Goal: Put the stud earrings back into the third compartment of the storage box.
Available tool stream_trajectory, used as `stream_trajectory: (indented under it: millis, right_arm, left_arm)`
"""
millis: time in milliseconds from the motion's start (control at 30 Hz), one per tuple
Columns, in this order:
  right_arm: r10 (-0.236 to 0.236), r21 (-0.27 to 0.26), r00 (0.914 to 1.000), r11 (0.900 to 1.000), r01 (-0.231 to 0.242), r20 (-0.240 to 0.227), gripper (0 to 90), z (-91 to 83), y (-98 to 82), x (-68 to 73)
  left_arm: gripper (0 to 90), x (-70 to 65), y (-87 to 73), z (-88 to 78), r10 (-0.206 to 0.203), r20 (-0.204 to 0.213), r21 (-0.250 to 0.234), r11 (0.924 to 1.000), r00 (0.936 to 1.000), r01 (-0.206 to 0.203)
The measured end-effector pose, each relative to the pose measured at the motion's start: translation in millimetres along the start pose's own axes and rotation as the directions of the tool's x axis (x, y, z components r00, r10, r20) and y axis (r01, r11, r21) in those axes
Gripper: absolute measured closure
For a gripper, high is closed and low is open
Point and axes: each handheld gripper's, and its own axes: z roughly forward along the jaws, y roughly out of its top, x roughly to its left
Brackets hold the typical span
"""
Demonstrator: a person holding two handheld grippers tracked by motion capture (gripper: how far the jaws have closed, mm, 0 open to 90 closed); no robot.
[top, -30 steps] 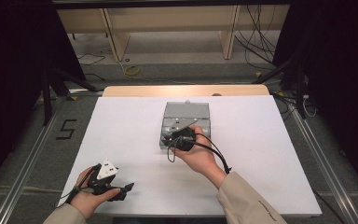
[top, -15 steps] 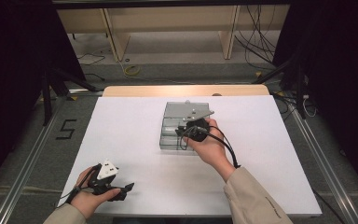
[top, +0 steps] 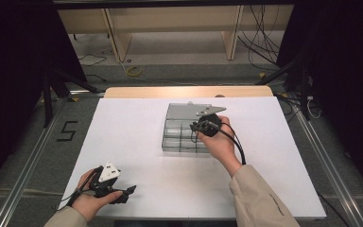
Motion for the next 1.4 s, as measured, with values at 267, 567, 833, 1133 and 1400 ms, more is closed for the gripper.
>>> stream_trajectory:
  millis: [267, 567, 833, 1133, 1400]
  right_arm:
    - [-0.021, 0.056, 0.9973, 0.998, 0.017, 0.070, 80.2, 4.9, -4.8, -9.3]
    - [-0.027, 0.074, 0.9924, 0.997, 0.018, 0.120, 71.5, 8.4, -7.9, -14.8]
    - [-0.009, 0.059, 0.9928, 0.998, 0.002, 0.120, 62.5, 2.4, -9.7, -15.7]
    - [0.032, 0.024, 0.9980, 0.999, -0.034, 0.055, 49.9, -19.7, -15.9, -22.1]
    - [0.022, 0.012, 0.9998, 1.000, -0.022, -0.002, 46.3, -43.7, -24.1, -20.2]
  left_arm:
    - [18.3, -0.1, 0.1, -0.2, 0.000, -0.001, -0.001, 1.0000, 1.0000, 0.000]
    - [18.3, 0.0, 0.0, -0.2, 0.000, -0.001, 0.000, 1.0000, 1.0000, 0.000]
    - [18.3, -0.2, 0.0, -0.3, -0.001, -0.001, -0.001, 1.0000, 1.0000, 0.001]
    - [18.3, 0.1, -0.1, -0.6, -0.003, -0.002, -0.002, 1.0000, 1.0000, 0.003]
    - [18.3, -0.5, 0.2, -0.2, -0.002, -0.004, 0.000, 1.0000, 1.0000, 0.002]
